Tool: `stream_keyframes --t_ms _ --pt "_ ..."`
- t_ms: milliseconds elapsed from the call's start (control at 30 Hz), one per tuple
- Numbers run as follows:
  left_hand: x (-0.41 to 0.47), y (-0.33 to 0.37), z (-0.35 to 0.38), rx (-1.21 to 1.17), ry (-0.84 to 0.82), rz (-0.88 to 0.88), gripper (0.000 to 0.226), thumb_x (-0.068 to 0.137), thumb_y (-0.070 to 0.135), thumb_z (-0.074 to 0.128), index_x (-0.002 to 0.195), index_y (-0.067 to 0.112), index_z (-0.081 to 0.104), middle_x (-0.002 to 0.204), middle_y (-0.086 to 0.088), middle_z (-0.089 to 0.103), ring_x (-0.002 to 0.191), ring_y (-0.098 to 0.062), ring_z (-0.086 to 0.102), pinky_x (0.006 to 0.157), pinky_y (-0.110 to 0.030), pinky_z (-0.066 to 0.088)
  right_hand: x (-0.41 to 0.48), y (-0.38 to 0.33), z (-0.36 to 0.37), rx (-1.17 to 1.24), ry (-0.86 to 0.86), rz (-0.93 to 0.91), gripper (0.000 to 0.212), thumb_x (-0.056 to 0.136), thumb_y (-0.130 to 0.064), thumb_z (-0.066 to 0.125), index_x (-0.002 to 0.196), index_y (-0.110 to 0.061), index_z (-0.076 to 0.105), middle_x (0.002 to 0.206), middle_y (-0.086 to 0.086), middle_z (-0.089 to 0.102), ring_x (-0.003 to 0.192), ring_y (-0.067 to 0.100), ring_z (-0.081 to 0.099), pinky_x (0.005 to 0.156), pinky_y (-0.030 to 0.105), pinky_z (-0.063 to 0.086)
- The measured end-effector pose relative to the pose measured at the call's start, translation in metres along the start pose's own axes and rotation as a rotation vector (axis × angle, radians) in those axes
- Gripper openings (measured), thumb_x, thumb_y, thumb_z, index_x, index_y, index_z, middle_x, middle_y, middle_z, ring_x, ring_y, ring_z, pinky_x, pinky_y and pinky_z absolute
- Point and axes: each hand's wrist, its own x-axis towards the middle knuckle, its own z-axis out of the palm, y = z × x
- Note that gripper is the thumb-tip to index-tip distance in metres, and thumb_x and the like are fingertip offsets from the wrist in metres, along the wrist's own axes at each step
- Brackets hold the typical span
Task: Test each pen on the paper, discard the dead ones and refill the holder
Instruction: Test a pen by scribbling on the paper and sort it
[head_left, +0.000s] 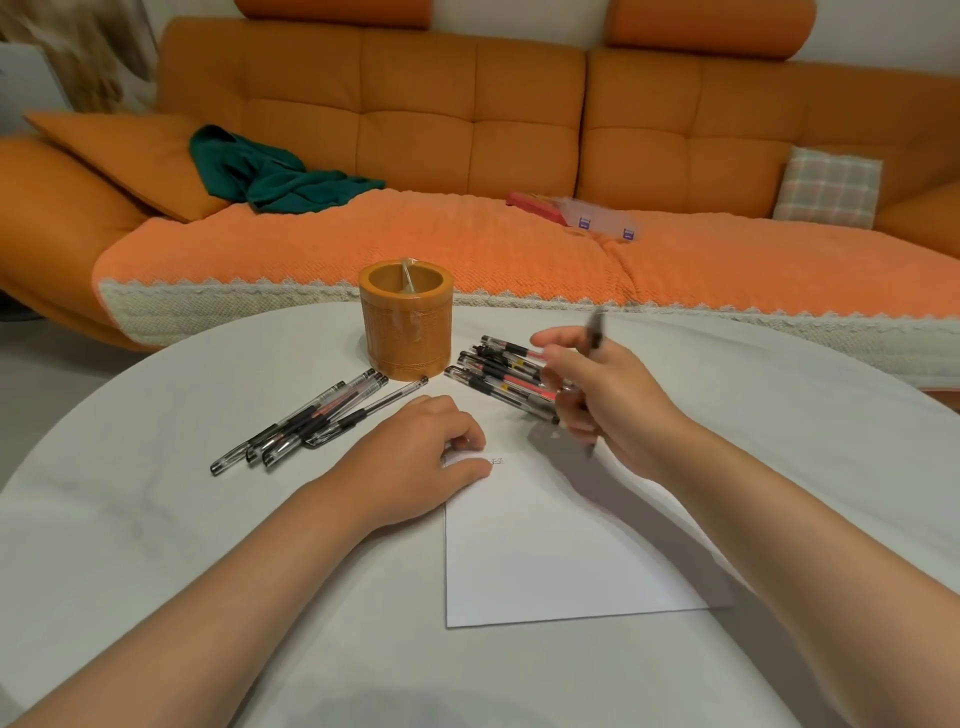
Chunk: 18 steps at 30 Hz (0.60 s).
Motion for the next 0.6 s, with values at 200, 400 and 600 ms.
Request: stream_keyframes --t_ms 200,400,600 --pt "0.0 -0.012 -0.012 0.334 0.214 -0.09 0.033 0.096 0.031 0.054 0.128 0.023 0.06 0.122 0.004 0.055 0.117 -0.02 0.044 0.099 -0.04 0.04 -0.015 -0.004 0.008 -0.471 -0.031 -0.017 0.062 0.086 -0.067 0.043 0.062 -0.012 0.029 0.067 0.016 0.024 0.058 0.027 0.017 0.062 0.036 0.019" --pt "-0.002 -0.03 -0.017 0.499 0.213 -0.218 0.023 0.094 0.015 0.052 0.112 0.012 0.066 0.104 -0.008 0.063 0.099 -0.03 0.051 0.081 -0.042 0.046 -0.018 0.006 0.007 -0.741 0.013 0.052 0.047 0.086 -0.048 0.048 0.055 -0.019 0.027 0.047 -0.005 0.024 0.046 0.015 0.019 0.06 0.037 0.021" --pt "0.003 -0.034 -0.017 0.445 0.205 -0.24 0.025 0.096 0.01 0.047 0.111 0.014 0.067 0.099 -0.008 0.06 0.096 -0.029 0.052 0.078 -0.04 0.047 -0.016 0.01 0.009 -0.906 0.002 0.032 0.053 0.093 -0.055 0.042 0.066 -0.011 0.051 0.056 -0.003 0.052 0.055 0.017 0.044 0.059 0.035 0.033"
